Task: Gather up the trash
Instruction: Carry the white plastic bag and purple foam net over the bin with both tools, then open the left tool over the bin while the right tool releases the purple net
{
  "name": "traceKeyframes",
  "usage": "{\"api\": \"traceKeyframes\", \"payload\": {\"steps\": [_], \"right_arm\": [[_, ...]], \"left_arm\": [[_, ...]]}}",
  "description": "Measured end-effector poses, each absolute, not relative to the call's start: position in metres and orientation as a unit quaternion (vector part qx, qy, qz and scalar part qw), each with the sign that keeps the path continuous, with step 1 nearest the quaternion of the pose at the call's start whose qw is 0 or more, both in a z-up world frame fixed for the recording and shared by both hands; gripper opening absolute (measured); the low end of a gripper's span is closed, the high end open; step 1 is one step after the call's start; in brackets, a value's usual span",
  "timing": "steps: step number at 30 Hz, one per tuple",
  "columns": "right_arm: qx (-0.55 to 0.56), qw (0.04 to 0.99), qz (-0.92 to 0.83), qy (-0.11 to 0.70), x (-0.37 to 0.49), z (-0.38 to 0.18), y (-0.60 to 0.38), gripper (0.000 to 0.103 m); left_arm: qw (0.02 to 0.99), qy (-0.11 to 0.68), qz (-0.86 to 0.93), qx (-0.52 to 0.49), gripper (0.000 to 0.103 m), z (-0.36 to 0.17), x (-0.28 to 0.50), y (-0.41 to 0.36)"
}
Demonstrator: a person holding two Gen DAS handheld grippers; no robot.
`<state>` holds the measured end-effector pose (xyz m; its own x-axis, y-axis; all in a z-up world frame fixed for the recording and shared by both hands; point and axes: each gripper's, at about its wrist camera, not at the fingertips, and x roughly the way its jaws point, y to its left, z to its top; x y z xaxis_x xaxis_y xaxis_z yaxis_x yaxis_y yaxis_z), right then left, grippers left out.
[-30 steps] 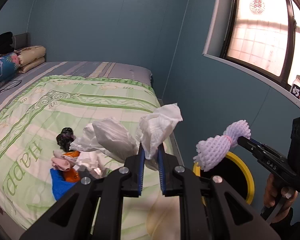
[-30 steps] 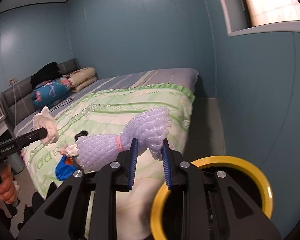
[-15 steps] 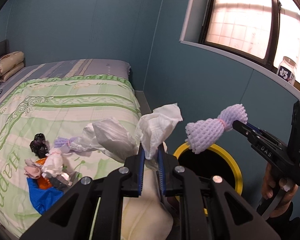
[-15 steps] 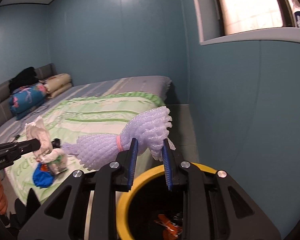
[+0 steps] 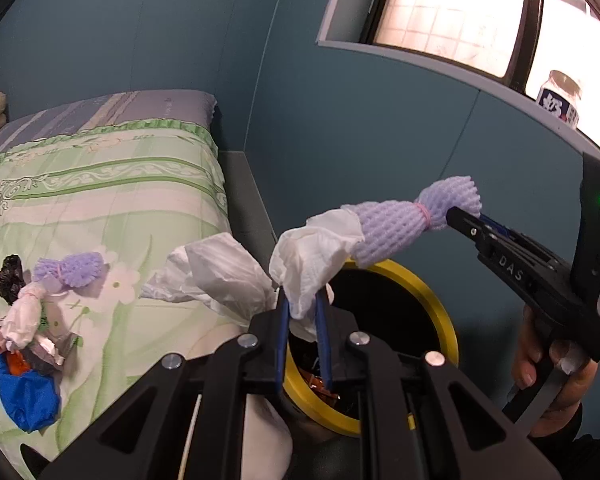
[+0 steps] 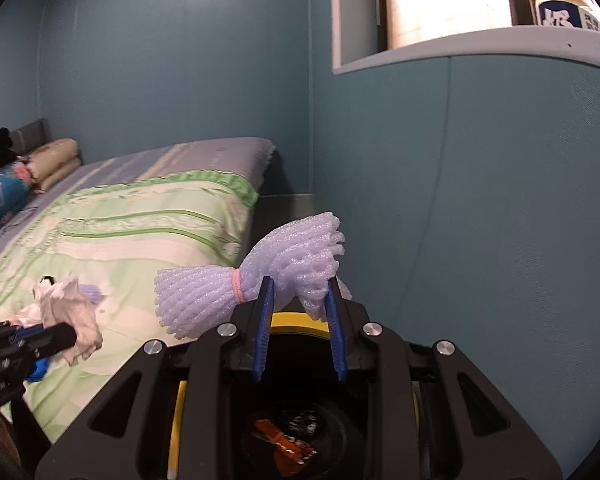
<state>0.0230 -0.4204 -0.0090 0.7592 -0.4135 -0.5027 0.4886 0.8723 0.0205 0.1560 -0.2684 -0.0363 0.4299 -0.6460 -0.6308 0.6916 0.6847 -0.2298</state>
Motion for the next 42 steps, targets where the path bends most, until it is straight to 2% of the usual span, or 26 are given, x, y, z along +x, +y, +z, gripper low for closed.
{"api": "traceKeyframes", "payload": {"steps": [13,18,20,21,22,27,31,42], "right_arm": [[0.036,0.921,-0.289,0.259,0.026,-0.021,-0.426,0.028],[0.042,0.919,-0.291,0.262,0.025,-0.022,-0.431,0.034],[0.044,0.919,-0.29,0.263,0.023,-0.022,-0.43,0.037],[0.046,0.919,-0.288,0.264,0.021,-0.022,-0.43,0.039],[0.049,0.92,-0.287,0.263,0.02,-0.022,-0.429,0.04],[0.053,0.92,-0.288,0.26,0.021,-0.019,-0.431,0.049],[0.057,0.92,-0.29,0.256,0.02,-0.017,-0.433,0.055],[0.077,0.945,-0.247,0.202,0.013,0.007,-0.421,0.062]], "left_arm": [[0.806,0.404,-0.43,0.051,0.012,-0.076,0.145,-0.302],[0.801,0.394,-0.447,0.058,0.013,-0.078,0.137,-0.303],[0.801,0.389,-0.451,0.057,0.022,-0.076,0.135,-0.303],[0.801,0.388,-0.453,0.054,0.032,-0.075,0.134,-0.301],[0.803,0.384,-0.453,0.051,0.037,-0.074,0.133,-0.299],[0.808,0.372,-0.454,0.049,0.054,-0.069,0.131,-0.293],[0.813,0.365,-0.45,0.046,0.059,-0.065,0.131,-0.286],[0.852,0.338,-0.399,0.025,0.074,-0.042,0.149,-0.237]]}}
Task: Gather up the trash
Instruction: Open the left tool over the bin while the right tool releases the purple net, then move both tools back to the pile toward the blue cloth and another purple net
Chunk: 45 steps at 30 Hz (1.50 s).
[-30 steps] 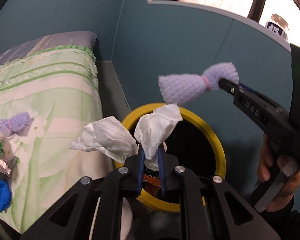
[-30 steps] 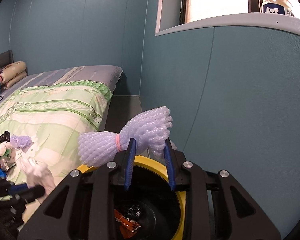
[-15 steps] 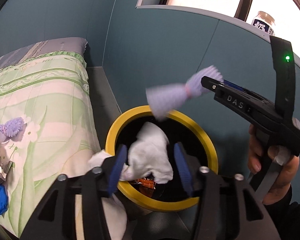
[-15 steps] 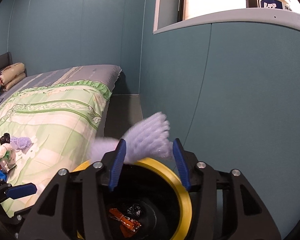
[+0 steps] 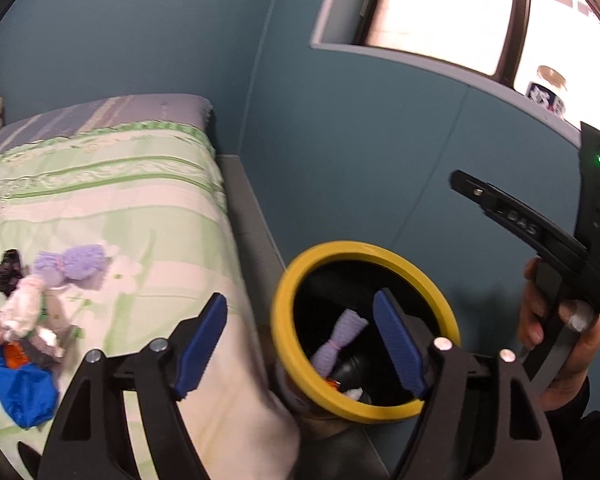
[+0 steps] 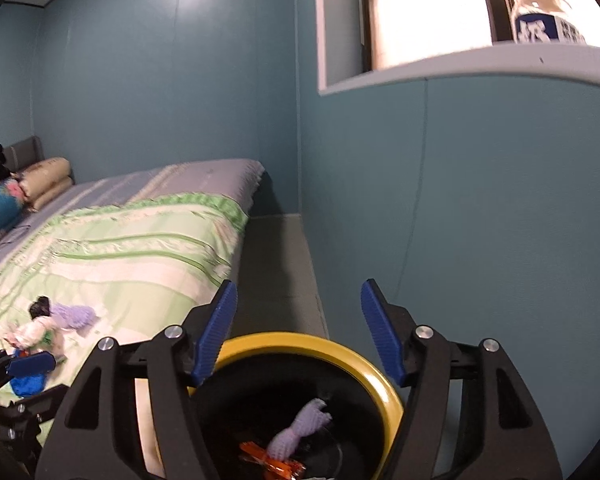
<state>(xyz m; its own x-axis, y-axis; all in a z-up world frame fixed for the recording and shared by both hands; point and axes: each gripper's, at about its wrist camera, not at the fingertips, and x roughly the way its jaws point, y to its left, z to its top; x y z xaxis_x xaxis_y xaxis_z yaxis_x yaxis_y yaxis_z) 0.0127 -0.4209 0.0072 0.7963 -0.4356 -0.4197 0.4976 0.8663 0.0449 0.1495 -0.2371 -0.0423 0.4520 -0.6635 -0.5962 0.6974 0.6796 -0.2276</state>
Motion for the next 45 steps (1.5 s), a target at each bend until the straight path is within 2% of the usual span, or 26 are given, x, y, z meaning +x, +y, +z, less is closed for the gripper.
{"api": "traceKeyframes", "payload": {"steps": [11,22,33,45], "right_arm": [[0.055,0.978,-0.142,0.14,0.038,0.037,-0.365,0.083],[0.045,0.987,-0.057,0.142,0.096,0.04,-0.311,0.093],[-0.004,0.985,0.019,0.174,0.177,0.005,-0.252,0.095],[-0.087,0.953,0.105,0.27,0.275,-0.065,-0.19,0.095]], "left_arm": [[0.895,0.304,-0.327,0.001,0.086,-0.023,0.17,-0.162],[0.921,0.308,-0.238,-0.026,0.095,-0.029,0.184,-0.074],[0.913,0.365,-0.176,-0.051,0.095,-0.085,0.211,-0.015],[0.897,0.409,-0.145,-0.088,0.095,-0.13,0.239,0.004]]}}
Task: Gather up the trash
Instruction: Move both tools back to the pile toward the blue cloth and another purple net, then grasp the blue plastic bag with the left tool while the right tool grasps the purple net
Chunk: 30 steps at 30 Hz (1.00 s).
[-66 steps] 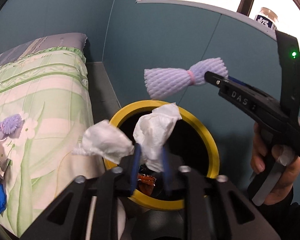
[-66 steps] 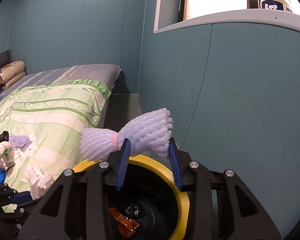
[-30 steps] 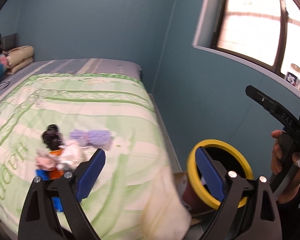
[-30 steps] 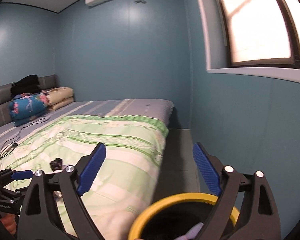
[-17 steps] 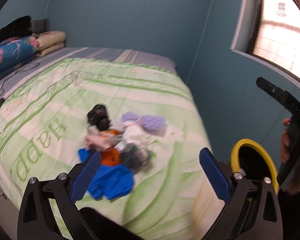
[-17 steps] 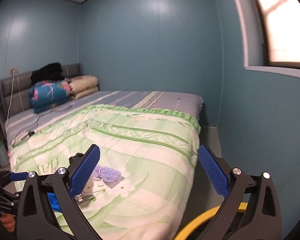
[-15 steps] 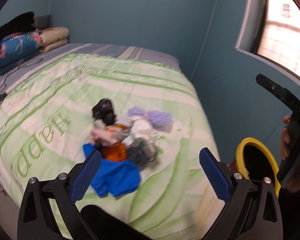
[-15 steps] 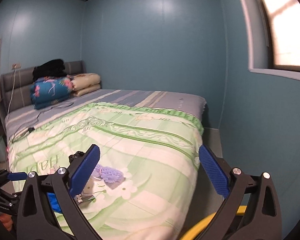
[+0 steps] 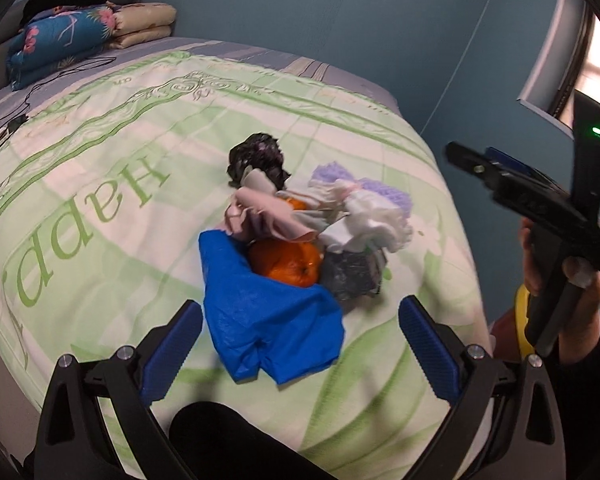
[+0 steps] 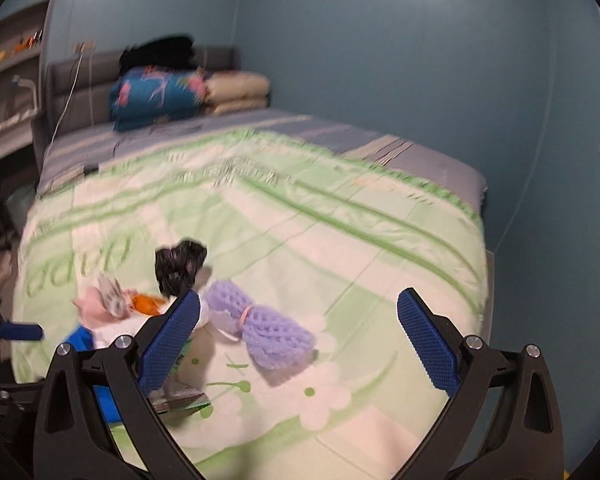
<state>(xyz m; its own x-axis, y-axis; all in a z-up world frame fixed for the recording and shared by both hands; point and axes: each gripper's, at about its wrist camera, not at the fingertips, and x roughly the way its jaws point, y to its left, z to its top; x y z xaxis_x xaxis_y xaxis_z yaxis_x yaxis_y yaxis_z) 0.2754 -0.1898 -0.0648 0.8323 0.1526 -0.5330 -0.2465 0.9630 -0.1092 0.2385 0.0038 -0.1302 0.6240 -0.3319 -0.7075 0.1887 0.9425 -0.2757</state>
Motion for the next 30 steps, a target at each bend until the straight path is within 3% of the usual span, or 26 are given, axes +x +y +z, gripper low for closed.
{"api": "traceKeyframes", "payload": {"steps": [18,21,28,30], "right_arm": [[-0.239,0.885,0.149,0.371,0.339,-0.13,-0.144,0.092],[-0.259,0.874,0.151,0.382,0.348,-0.135,-0.136,0.08],[-0.275,0.857,0.15,0.409,0.369,-0.149,-0.125,0.075],[-0.276,0.853,0.149,0.418,0.375,-0.154,-0.123,0.064]], "left_arm": [[0.883,0.44,-0.107,-0.124,0.095,-0.165,0.262,0.008],[0.88,0.443,-0.111,-0.129,0.094,-0.168,0.264,0.008],[0.876,0.452,-0.114,-0.124,0.082,-0.175,0.264,0.007],[0.876,0.452,-0.113,-0.127,0.075,-0.175,0.264,0.01]]}}
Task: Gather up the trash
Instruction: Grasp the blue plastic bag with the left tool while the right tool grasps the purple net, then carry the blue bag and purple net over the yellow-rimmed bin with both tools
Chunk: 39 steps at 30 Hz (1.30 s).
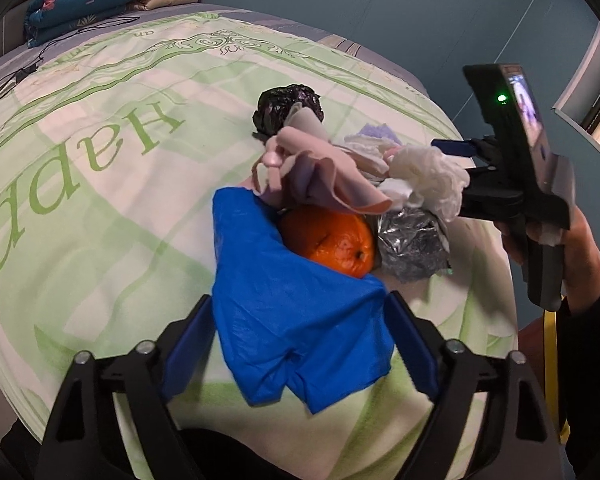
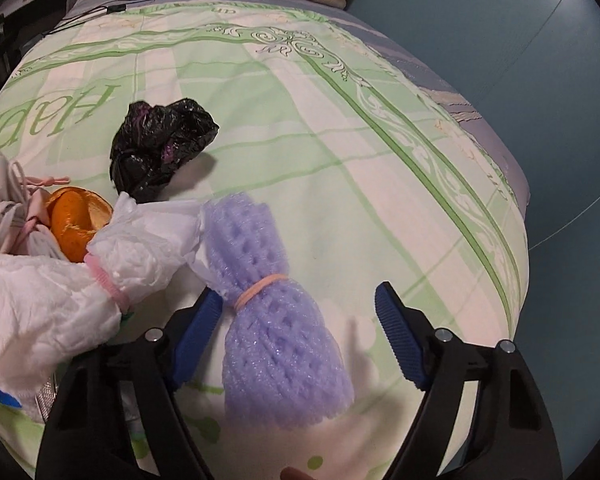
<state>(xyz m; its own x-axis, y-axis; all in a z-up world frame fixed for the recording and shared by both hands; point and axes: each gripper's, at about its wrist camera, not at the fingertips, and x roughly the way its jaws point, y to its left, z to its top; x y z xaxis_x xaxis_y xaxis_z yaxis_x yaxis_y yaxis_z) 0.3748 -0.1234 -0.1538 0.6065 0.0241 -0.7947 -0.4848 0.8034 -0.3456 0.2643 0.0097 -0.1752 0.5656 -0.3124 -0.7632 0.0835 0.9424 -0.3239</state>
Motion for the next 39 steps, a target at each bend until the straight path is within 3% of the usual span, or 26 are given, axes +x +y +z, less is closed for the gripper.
{"api": "traceKeyframes", "payload": {"steps": [4,6,13,19,39], "right_arm": [[-0.273,0.85,0.148,0.427,0.381,-0.16,-0.119,0.051],[-0.27,0.851,0.147,0.426,0.382,-0.16,-0.115,0.038],[-0.263,0.86,0.137,0.415,0.378,-0.159,-0.102,0.03],[-0.24,0.867,0.154,0.409,0.357,-0.142,-0.103,0.03],[-0.164,0.874,0.23,0.395,0.247,-0.112,-0.099,0.03]], "left_arm": [[0.873,0.455,-0.113,-0.135,0.056,-0.174,0.265,0.016],[0.872,0.455,-0.114,-0.142,0.048,-0.174,0.265,0.018],[0.87,0.456,-0.124,-0.14,0.015,-0.172,0.263,0.018],[0.87,0.454,-0.125,-0.149,0.01,-0.166,0.258,0.024],[0.91,0.377,-0.065,-0.161,0.01,-0.109,0.234,0.075]]}}
